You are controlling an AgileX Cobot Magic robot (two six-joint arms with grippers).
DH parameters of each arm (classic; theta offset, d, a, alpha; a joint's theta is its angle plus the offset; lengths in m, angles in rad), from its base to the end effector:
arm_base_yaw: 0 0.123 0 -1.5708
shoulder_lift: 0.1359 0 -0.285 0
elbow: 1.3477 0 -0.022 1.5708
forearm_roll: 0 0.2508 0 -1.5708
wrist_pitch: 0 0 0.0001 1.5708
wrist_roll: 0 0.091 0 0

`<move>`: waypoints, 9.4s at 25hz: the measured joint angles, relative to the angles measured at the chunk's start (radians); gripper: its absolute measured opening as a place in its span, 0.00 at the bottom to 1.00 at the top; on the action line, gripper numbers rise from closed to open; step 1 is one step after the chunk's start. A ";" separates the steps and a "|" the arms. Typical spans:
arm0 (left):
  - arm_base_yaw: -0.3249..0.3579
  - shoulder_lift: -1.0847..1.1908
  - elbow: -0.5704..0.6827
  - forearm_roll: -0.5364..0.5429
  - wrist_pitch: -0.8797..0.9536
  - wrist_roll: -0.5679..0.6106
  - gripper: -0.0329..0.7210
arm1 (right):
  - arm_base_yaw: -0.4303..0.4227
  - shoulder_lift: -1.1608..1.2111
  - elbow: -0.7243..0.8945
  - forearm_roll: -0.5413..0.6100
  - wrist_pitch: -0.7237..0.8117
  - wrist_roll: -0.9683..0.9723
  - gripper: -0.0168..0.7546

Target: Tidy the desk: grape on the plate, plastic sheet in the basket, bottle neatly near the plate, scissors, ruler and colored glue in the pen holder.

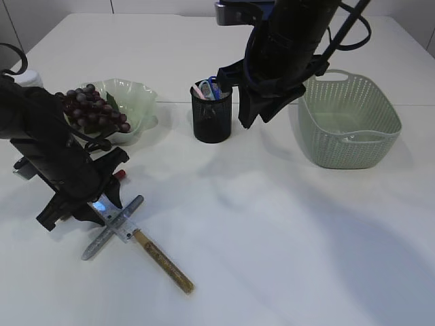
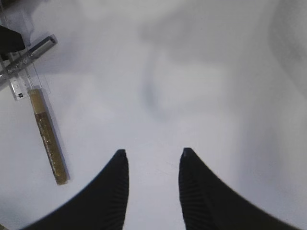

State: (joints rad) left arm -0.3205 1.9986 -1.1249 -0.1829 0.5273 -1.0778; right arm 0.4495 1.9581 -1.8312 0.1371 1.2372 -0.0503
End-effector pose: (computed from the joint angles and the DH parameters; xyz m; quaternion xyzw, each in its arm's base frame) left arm 0.3472 -0.1240 0.1144 -0.4323 0.8909 -0.1247 0.0618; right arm 0.3733 0.1932 0.2956 -0.2318 0.9594 0.0949 0.1298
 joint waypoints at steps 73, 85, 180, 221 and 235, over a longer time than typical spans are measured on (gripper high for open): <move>-0.063 0.000 -0.264 0.078 0.352 0.543 0.40 | -0.120 0.000 0.000 -0.053 0.000 0.076 0.40; -0.063 0.000 -0.370 0.096 0.468 0.687 0.40 | -0.149 0.000 0.014 -0.084 0.000 0.076 0.40; -0.101 0.081 -0.677 -0.049 0.351 0.830 0.40 | -0.236 0.044 0.057 -0.024 0.000 0.063 0.40; -0.166 0.198 -0.677 -0.030 -0.527 0.902 0.40 | -0.236 0.044 0.057 -0.044 -0.005 0.060 0.40; -0.166 0.280 -0.677 0.063 -0.688 0.902 0.40 | -0.236 0.044 0.057 -0.063 -0.005 0.060 0.40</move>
State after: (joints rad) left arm -0.4867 2.2782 -1.8019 -0.1199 -0.1612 -0.1759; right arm 0.2137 2.0020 -1.7739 0.0744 1.2324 0.0095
